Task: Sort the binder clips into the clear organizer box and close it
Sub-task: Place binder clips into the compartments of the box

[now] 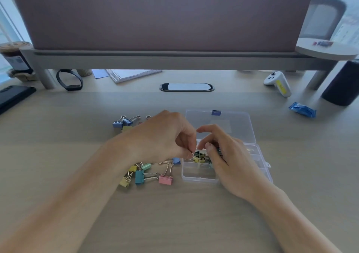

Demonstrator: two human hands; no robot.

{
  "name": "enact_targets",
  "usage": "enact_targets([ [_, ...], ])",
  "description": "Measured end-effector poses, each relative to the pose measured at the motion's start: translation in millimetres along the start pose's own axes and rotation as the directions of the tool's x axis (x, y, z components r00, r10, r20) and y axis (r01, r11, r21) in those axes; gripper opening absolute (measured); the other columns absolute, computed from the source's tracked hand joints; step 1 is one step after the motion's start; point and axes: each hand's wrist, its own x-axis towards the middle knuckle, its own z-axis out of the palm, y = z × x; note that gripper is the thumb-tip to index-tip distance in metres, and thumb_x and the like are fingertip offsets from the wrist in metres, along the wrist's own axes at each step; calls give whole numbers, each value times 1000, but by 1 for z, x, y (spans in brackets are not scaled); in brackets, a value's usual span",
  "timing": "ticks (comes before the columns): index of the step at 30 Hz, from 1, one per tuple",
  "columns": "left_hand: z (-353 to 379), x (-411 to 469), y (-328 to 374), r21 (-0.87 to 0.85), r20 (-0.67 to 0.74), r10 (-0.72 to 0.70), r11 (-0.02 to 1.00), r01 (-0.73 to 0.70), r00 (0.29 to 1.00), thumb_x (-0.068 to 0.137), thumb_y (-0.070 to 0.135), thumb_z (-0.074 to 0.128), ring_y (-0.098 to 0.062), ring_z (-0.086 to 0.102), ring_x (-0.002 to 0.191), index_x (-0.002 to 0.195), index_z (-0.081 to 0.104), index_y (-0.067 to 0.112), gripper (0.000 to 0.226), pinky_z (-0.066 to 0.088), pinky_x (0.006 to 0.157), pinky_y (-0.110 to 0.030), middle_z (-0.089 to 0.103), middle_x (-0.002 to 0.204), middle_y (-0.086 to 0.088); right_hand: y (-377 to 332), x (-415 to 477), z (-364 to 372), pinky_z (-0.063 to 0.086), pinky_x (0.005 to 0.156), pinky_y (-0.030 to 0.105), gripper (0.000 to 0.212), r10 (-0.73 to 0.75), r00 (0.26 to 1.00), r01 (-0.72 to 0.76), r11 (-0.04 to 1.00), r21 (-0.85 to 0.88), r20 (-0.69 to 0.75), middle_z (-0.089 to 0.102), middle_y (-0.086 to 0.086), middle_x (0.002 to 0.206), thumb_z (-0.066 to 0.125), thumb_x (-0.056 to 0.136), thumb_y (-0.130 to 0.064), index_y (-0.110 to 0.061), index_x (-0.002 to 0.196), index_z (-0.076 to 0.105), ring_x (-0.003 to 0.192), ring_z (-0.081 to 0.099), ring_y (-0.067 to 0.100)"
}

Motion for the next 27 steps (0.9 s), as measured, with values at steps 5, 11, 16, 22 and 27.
enact_targets([
  [5, 3, 0, 0, 89, 5, -21, 996, 21, 1000, 83, 20, 83, 3, 69, 71, 82, 77, 27, 9, 57, 73, -21, 74, 75, 16, -1, -1, -1, 42, 79, 12, 35, 9, 1000, -9, 1000, -3, 22, 67, -19, 100, 51, 101, -19, -41, 129, 51, 101, 60, 3],
  [11, 3, -2, 3, 184, 3, -34, 982, 33, 999, 83, 21, 81, 4, 67, 69, 81, 76, 29, 9, 54, 67, -16, 72, 72, 17, -3, -2, -1, 46, 80, 15, 38, 14, 999, -13, 999, -34, 30, 65, -23, 103, 61, 98, -34, -48, 130, 47, 105, 57, -1],
  [16, 4, -1, 4, 214, -15, -42, 976, 44, 999, 83, 23, 80, 2, 67, 68, 82, 76, 28, 7, 52, 64, -14, 72, 72, 14, -4, -2, -1, 45, 78, 15, 37, 13, 999, -12, 999, -30, 30, 65, -24, 104, 62, 98, -39, -47, 131, 48, 109, 56, -3],
  [22, 6, -1, 3, 242, -25, -24, 970, 29, 999, 84, 23, 79, 1, 66, 69, 83, 77, 28, 6, 52, 64, -14, 71, 73, 15, -4, -1, -1, 47, 86, 18, 41, -4, 1000, 4, 1000, -27, 24, 65, -22, 102, 67, 95, -37, -47, 130, 49, 109, 57, -3],
  [27, 6, 0, 1, 244, -13, -22, 969, 25, 1000, 86, 24, 78, 2, 66, 70, 85, 78, 29, 5, 49, 64, -11, 71, 74, 15, -2, 1, 1, 50, 88, 21, 46, -5, 1000, 5, 999, -35, 15, 65, -21, 99, 72, 92, -34, -47, 129, 49, 106, 59, -1],
])
